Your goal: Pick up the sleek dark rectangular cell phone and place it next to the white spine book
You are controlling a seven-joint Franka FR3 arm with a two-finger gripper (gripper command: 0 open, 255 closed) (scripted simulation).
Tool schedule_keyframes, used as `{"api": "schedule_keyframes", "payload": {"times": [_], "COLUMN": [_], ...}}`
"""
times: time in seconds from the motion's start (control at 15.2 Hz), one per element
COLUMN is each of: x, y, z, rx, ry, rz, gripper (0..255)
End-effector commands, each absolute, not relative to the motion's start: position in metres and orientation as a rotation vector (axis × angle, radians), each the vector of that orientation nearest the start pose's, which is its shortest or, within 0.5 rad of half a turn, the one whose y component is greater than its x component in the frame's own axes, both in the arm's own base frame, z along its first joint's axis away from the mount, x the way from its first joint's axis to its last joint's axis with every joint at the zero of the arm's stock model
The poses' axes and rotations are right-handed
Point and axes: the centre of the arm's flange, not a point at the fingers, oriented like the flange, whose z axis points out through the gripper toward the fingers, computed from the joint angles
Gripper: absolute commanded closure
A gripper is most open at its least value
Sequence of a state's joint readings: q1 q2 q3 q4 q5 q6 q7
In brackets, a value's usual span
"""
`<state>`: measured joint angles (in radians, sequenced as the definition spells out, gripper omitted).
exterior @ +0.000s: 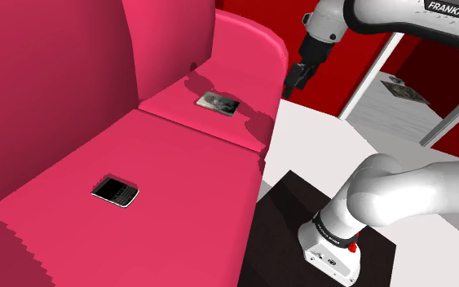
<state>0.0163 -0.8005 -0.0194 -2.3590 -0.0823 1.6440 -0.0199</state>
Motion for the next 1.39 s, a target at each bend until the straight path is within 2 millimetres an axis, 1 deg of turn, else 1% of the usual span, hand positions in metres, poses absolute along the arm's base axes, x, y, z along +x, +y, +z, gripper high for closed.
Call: {"api": "schedule_keyframes", "payload": {"times": [0.0,0.66,1.32], "x": [0.31,0.356,0.396], "y": [-0.011,0.096,0.206], "z": [0.601,0.543,0.486], "rx": [-3.208,-3.187,-3.165], "ry": [-0.04,-0.104,-0.167], "rz": [-0.136,-0.109,-0.083], "gripper": [0,0,0]}}
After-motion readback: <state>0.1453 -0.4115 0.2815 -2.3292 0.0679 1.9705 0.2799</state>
